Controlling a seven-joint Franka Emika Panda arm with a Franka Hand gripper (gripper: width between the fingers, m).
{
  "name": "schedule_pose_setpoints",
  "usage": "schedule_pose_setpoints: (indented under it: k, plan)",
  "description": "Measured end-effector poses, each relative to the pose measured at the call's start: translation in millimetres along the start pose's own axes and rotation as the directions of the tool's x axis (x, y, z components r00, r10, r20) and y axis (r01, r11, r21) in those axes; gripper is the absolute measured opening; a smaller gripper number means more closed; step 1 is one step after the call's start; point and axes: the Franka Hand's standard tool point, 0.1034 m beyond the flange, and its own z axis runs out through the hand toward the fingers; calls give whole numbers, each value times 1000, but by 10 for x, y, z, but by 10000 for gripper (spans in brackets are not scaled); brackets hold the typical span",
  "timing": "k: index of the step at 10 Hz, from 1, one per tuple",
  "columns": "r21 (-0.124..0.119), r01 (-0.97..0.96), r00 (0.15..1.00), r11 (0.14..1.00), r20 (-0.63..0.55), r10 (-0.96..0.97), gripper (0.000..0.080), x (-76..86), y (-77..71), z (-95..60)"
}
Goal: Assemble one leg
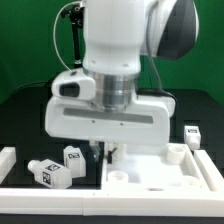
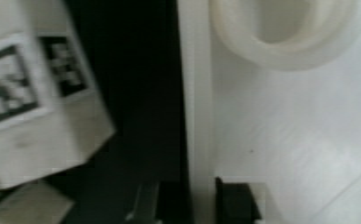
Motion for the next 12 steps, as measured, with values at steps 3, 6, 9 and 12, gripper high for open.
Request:
schedule_pose_setpoints:
  k: [3, 6, 9, 12]
  plan:
    - [-71, -10, 999, 997, 50, 13, 58, 16, -50, 56]
    - [-74, -7, 999, 997, 51, 11, 225, 13, -41, 59]
    - [-73, -8, 999, 997, 50, 12, 543, 9, -42, 58]
    - [-3, -66, 994, 998, 87, 66, 643, -288, -140, -214]
